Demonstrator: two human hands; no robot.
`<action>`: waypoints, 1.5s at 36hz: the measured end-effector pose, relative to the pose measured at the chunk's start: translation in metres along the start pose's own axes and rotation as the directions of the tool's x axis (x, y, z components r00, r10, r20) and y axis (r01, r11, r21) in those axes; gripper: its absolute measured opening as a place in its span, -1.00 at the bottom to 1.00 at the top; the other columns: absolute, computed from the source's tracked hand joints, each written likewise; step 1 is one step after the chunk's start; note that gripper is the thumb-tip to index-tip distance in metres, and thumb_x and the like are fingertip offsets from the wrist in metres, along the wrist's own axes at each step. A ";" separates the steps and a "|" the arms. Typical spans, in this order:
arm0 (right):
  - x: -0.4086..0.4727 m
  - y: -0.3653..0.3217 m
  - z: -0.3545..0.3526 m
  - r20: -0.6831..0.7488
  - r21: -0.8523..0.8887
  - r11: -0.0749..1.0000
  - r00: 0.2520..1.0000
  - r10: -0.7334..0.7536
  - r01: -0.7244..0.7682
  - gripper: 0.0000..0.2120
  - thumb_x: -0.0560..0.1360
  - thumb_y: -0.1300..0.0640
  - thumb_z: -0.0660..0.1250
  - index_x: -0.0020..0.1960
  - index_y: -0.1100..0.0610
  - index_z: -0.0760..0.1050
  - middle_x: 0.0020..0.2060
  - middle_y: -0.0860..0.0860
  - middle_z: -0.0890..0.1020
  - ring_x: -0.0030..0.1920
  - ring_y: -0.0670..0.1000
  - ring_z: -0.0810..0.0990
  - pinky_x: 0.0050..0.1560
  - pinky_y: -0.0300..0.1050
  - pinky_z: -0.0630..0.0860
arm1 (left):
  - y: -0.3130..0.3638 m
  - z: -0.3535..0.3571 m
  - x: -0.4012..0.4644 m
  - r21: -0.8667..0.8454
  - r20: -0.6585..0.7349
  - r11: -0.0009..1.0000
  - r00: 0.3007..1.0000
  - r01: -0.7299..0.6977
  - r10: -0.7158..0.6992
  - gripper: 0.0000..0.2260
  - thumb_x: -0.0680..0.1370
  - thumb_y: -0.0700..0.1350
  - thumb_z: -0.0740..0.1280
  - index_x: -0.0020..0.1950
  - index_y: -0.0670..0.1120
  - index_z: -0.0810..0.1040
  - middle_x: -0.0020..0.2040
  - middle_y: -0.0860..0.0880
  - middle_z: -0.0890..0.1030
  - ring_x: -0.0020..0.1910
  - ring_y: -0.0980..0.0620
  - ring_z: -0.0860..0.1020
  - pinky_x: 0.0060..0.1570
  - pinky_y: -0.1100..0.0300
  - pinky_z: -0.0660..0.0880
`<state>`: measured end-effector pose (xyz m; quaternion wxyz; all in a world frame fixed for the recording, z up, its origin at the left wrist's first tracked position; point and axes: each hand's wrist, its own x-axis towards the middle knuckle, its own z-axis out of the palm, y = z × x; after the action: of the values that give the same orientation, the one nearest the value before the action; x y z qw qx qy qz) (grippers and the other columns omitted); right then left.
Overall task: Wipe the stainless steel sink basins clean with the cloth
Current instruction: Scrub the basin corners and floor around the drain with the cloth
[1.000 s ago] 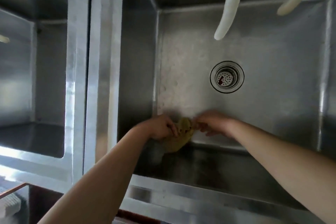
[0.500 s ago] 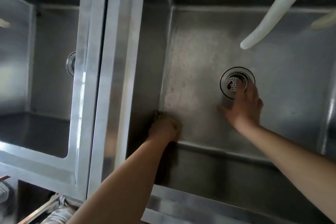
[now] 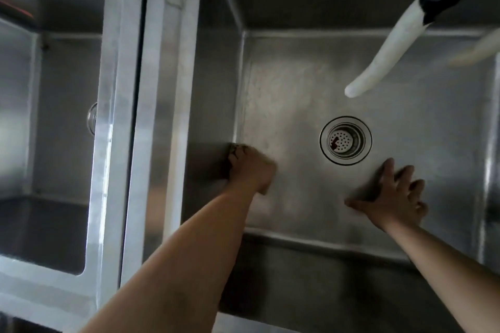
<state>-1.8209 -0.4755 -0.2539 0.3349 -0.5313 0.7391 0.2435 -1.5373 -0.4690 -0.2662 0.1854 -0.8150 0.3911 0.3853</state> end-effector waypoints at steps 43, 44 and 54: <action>0.006 -0.011 -0.002 0.040 0.054 0.999 0.999 -0.009 0.006 0.41 0.21 -0.27 0.58 0.49 -0.13 -0.54 0.53 0.10 -0.44 0.53 0.35 -0.34 0.44 0.43 0.05 | 0.130 -0.100 0.095 0.182 -0.217 0.922 0.901 -0.342 0.376 -0.40 0.67 0.03 0.08 0.63 -0.08 -0.11 0.62 -0.15 -0.05 0.59 -0.20 -0.04 0.55 -0.09 -0.05; 0.006 -0.011 -0.002 0.040 0.054 0.999 0.999 -0.007 0.004 0.40 0.21 -0.27 0.58 0.50 -0.13 -0.54 0.53 0.10 -0.44 0.53 0.36 -0.34 0.44 0.43 0.05 | 0.131 -0.094 0.092 0.226 -0.188 0.900 0.890 -0.373 0.416 -0.40 0.67 0.06 0.06 0.63 -0.05 -0.11 0.63 -0.11 -0.06 0.59 -0.19 -0.05 0.54 -0.12 -0.01; 0.007 -0.013 -0.004 0.057 0.070 0.998 0.998 0.006 -0.010 0.44 0.20 -0.24 0.61 0.48 -0.14 -0.57 0.50 0.08 -0.49 0.52 0.35 -0.38 0.43 0.46 0.01 | 0.121 -0.001 0.015 0.334 -0.250 0.761 0.726 -0.556 0.641 -0.41 0.58 -0.08 0.29 0.58 0.11 0.18 0.58 0.07 0.22 0.42 -0.13 0.29 0.31 -0.01 0.33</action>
<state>-1.8108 -0.4866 -0.2568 0.3731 -0.5094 0.7394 0.2337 -1.6257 -0.5526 -0.2776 0.0729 -0.6702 0.7039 0.2238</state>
